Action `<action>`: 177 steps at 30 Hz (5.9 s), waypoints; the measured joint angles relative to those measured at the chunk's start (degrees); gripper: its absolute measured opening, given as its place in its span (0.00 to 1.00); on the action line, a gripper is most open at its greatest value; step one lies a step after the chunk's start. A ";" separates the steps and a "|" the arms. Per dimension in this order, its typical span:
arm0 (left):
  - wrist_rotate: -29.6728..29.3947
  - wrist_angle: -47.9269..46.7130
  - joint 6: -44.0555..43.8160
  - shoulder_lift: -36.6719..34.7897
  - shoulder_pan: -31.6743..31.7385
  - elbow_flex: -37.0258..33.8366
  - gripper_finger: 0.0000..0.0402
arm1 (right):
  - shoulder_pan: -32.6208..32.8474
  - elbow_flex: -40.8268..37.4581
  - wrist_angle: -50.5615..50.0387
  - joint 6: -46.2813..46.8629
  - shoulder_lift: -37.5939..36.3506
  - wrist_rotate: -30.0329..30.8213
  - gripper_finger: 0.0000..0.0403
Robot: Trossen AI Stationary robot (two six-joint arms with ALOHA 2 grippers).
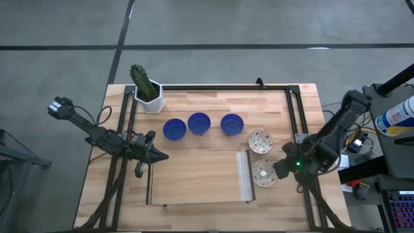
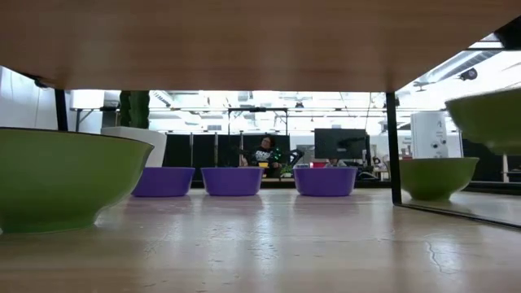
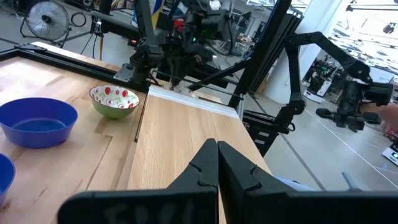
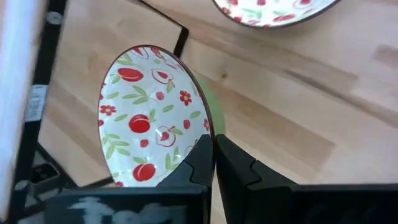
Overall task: Pick & Place Mini bowls
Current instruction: Put the bottom right green bowl on the shelf, then stack the bottom green bowl on the green bowl on the shelf
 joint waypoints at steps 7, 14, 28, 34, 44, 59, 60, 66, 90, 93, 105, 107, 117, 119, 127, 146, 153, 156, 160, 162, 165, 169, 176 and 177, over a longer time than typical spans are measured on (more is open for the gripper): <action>0.00 0.00 0.00 -0.01 0.07 0.00 0.00 | 2.99 10.21 -16.07 3.86 0.09 0.36 0.02; 0.00 0.01 0.00 -0.01 0.07 0.00 0.00 | 3.05 21.15 -26.30 2.26 0.26 4.52 0.02; -0.01 -0.02 0.00 -0.01 0.07 0.00 0.00 | -1.28 34.62 -24.02 -9.16 5.15 11.78 0.02; 0.00 -0.02 -0.09 -0.01 0.07 0.00 0.00 | -6.63 40.53 -20.82 -18.14 10.14 8.57 0.02; 0.00 -0.02 -0.14 0.00 0.04 0.00 0.00 | -16.00 46.22 -8.85 -33.38 18.66 -1.82 0.02; 0.03 0.00 -0.50 -0.01 0.02 0.00 0.00 | -26.21 46.16 0.54 -45.77 29.98 -20.12 0.02; 0.13 -0.02 -0.50 -0.01 0.02 0.00 0.00 | -26.50 46.12 0.62 -46.25 30.48 -20.73 0.02; 0.27 0.00 -0.94 -0.01 0.02 0.00 0.00 | -27.51 46.02 1.17 -47.41 32.79 -23.24 0.02; 1.47 -0.04 -1.53 -0.01 0.07 0.00 0.00 | -29.06 41.60 -0.21 -45.84 32.52 -22.75 0.02; 1.47 -0.03 -1.53 0.01 0.04 0.00 0.00 | -29.06 41.60 -0.28 -46.27 32.50 -22.73 0.02; 1.47 -0.04 -1.53 -0.01 0.04 0.00 0.00 | -29.01 41.49 -0.68 -46.50 32.51 -21.78 0.06; 1.47 -0.04 -1.53 0.00 0.02 0.00 0.00 | -29.01 41.47 -0.71 -46.47 32.52 -21.41 0.10; 1.49 -0.04 -1.53 -0.01 0.00 0.00 0.00 | -29.01 41.52 -0.73 -46.50 31.63 -21.18 0.24; 1.49 -0.02 -1.53 -0.01 0.00 0.00 0.00 | -29.01 41.74 -0.72 -46.49 30.83 -20.97 0.25; 1.48 0.13 -1.75 0.00 0.02 0.00 0.00 | -27.99 41.80 -0.45 -47.91 27.18 -15.99 0.27; 2.97 2.26 -5.61 0.72 -0.36 3.37 0.00 | -23.40 41.82 -0.46 -61.35 25.51 -4.22 0.26; -0.39 -23.16 -15.51 4.97 -1.08 17.22 0.01 | -23.05 41.69 -0.49 -63.11 25.51 -4.20 0.23; -0.46 -36.50 -22.27 7.47 -1.13 23.46 0.04 | -23.07 41.60 -0.51 -64.19 25.53 -4.21 0.21; 0.60 -46.44 -31.19 9.96 -1.87 28.25 0.12 | -23.05 41.51 -0.61 -64.77 25.53 -4.24 0.19; 1.71 -50.29 -35.29 11.19 -2.40 29.67 0.16 | -23.05 41.51 -0.67 -65.54 25.57 -4.24 0.19; 4.39 -56.20 -43.41 12.64 -3.54 30.68 0.21 | -23.07 41.48 -0.69 -66.19 25.57 -4.24 0.18; 10.46 -61.81 -54.16 13.60 -4.84 31.14 0.24 | -23.07 41.40 -0.69 -67.52 25.57 -4.26 0.17; 13.45 -61.07 -63.40 13.43 -7.85 31.67 0.25 | -23.07 41.40 -0.69 -68.81 25.57 -4.26 0.20; 14.12 -61.17 -64.77 13.55 -8.34 31.79 0.25 | -23.07 41.40 -0.69 -68.81 25.57 -4.28 0.20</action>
